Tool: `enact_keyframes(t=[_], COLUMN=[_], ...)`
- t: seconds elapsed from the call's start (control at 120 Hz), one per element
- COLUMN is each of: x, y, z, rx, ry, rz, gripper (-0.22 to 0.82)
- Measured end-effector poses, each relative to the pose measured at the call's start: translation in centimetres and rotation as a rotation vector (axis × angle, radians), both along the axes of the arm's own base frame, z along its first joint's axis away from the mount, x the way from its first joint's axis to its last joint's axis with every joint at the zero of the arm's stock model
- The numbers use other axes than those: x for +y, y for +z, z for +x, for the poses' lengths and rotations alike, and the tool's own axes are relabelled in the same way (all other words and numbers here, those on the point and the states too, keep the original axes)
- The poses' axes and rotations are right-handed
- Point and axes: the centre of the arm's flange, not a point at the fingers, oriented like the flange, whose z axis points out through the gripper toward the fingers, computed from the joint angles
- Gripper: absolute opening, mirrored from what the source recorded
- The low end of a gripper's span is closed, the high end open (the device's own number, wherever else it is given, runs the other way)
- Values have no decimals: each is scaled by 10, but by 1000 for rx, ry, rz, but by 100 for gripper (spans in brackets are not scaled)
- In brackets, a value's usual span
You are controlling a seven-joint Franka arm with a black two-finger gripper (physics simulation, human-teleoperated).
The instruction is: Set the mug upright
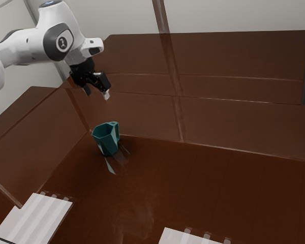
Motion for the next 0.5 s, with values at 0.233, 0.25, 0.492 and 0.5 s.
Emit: enact_keyframes(t=[0.233, 0.25, 0.492, 0.5], x=[-2, -3, -9, -9], y=[71, 74, 78, 78], z=[-27, -29, -37, -37], rx=[-21, -21, 6, 6], ry=[-8, -9, -22, -23], rz=[14, 15, 20, 20], gripper=[60, 60, 60, 60])
